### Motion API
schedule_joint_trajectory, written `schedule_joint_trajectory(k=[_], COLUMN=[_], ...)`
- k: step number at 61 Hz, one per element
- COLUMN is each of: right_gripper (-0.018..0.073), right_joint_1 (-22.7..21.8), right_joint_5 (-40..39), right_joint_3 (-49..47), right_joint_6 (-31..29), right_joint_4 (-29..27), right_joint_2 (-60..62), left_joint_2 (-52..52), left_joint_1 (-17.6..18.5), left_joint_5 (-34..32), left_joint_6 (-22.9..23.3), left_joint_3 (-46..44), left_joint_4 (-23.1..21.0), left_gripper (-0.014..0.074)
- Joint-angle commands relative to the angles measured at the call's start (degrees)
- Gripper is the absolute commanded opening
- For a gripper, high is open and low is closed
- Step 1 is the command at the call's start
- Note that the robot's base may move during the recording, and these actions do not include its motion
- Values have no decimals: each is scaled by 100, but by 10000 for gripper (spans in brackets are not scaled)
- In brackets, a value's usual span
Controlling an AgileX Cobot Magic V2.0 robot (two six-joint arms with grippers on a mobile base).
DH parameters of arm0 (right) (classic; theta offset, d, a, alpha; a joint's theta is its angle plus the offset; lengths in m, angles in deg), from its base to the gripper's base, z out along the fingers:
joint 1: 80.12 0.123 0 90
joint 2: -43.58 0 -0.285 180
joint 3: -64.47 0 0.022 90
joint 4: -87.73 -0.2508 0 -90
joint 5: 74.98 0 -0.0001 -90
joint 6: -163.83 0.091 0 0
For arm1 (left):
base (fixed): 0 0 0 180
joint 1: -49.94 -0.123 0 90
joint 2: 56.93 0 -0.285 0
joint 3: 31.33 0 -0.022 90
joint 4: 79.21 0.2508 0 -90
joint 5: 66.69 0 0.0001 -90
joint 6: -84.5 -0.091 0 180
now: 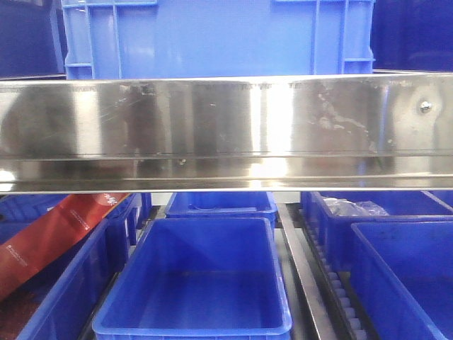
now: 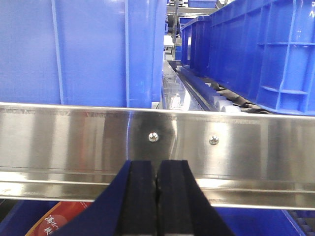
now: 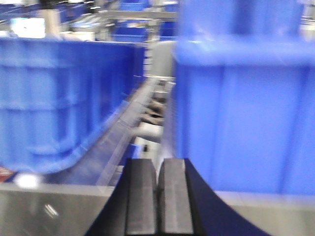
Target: Place cylindrical capacitor in blue bin on shelf
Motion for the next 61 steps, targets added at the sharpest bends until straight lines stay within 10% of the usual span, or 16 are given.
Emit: schedule_joint_trajectory(k=[1, 61], right_gripper=[-154, -154], right_joint_1=[-272, -406], right_joint_5=[-239, -517], right_joint_3=[544, 1357], right_joint_6=[-35, -35], right_joint_4=[-67, 291], right_joint_2=[453, 1163], left_joint_2=[-33, -33], left_joint_1=[41, 41], left_joint_5=[-122, -122], left_joint_6=[33, 33], left_joint_3=[-14, -14], left_joint_4=[10, 10], left_gripper=[-93, -93])
